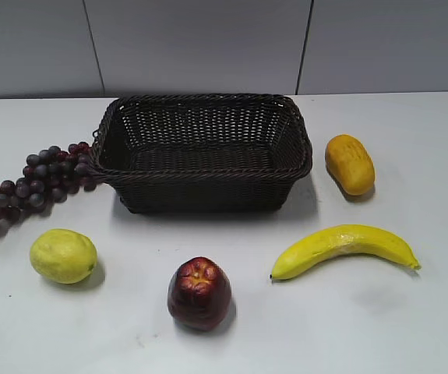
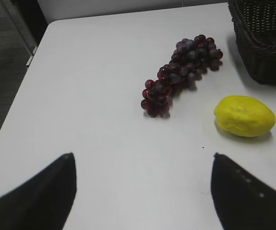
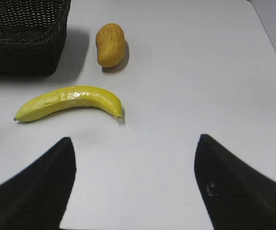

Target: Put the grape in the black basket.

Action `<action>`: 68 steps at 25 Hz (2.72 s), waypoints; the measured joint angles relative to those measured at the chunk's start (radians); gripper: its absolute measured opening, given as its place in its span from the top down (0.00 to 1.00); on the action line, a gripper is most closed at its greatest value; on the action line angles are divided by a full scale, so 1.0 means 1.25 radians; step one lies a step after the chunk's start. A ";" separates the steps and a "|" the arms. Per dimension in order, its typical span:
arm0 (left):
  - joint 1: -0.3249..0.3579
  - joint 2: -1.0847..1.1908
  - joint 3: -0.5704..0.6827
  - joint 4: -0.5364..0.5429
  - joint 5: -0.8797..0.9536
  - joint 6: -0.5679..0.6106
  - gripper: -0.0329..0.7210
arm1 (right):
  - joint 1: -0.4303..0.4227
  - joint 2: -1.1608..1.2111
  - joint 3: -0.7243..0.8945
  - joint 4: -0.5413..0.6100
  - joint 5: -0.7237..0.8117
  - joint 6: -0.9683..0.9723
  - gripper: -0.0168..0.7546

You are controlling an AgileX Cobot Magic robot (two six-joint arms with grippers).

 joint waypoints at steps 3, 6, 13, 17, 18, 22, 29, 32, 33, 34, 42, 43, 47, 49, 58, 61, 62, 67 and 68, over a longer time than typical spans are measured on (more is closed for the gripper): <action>0.000 0.000 0.000 0.000 0.000 0.000 0.08 | 0.000 0.000 0.000 0.000 0.000 0.000 0.22; 0.000 0.000 0.000 0.000 0.000 0.000 0.08 | 0.000 0.000 0.000 0.000 0.000 0.000 0.22; 0.000 0.000 0.000 0.000 0.000 0.000 0.09 | 0.000 0.000 0.000 0.000 0.000 0.000 0.22; 0.000 0.000 0.000 -0.002 0.000 0.000 0.11 | 0.000 0.000 0.000 0.000 0.000 0.000 0.22; 0.000 0.000 0.000 -0.006 -0.002 -0.004 0.12 | 0.000 0.000 0.000 0.000 0.000 0.000 0.22; 0.000 0.018 -0.014 -0.010 -0.036 -0.015 0.14 | 0.000 0.000 0.000 0.000 0.000 0.000 0.22; 0.000 0.258 -0.046 -0.010 -0.175 -0.018 0.14 | 0.000 0.000 0.000 0.000 0.000 0.000 0.22; 0.000 0.393 -0.055 -0.010 -0.279 -0.018 0.14 | 0.000 0.000 0.000 0.000 0.000 0.000 0.22; 0.000 0.444 -0.061 -0.010 -0.311 -0.018 0.14 | 0.000 0.000 0.000 0.000 0.000 0.000 0.22; 0.000 0.496 -0.070 -0.010 -0.335 -0.018 0.14 | 0.000 0.000 0.000 0.000 0.000 0.000 0.22; 0.000 0.884 -0.239 -0.051 -0.398 0.040 0.14 | 0.000 0.000 0.000 0.000 0.000 0.000 0.22; -0.002 0.931 -0.270 -0.067 -0.394 0.060 0.14 | 0.000 0.000 0.000 0.000 0.000 0.000 0.22; -0.021 1.095 -0.383 -0.097 -0.368 0.113 0.14 | 0.000 0.000 0.000 0.000 0.000 0.000 0.22; -0.033 1.168 -0.427 -0.102 -0.364 0.130 0.14 | 0.000 0.000 0.000 0.000 0.000 0.000 0.22; -0.066 1.462 -0.535 -0.122 -0.372 0.146 0.08 | 0.000 0.000 0.000 0.000 0.000 0.000 0.22; -0.069 1.529 -0.552 -0.124 -0.377 0.147 0.08 | 0.000 0.000 0.000 0.000 0.000 0.000 0.22; -0.069 1.548 -0.556 -0.125 -0.384 0.147 0.08 | 0.000 0.000 0.000 0.000 0.000 0.000 0.22; -0.069 1.609 -0.567 -0.120 -0.409 0.147 0.09 | 0.000 0.000 0.000 0.000 0.000 0.000 0.22; -0.069 1.617 -0.567 -0.120 -0.414 0.148 0.11 | 0.000 0.000 0.000 0.000 0.000 0.000 0.22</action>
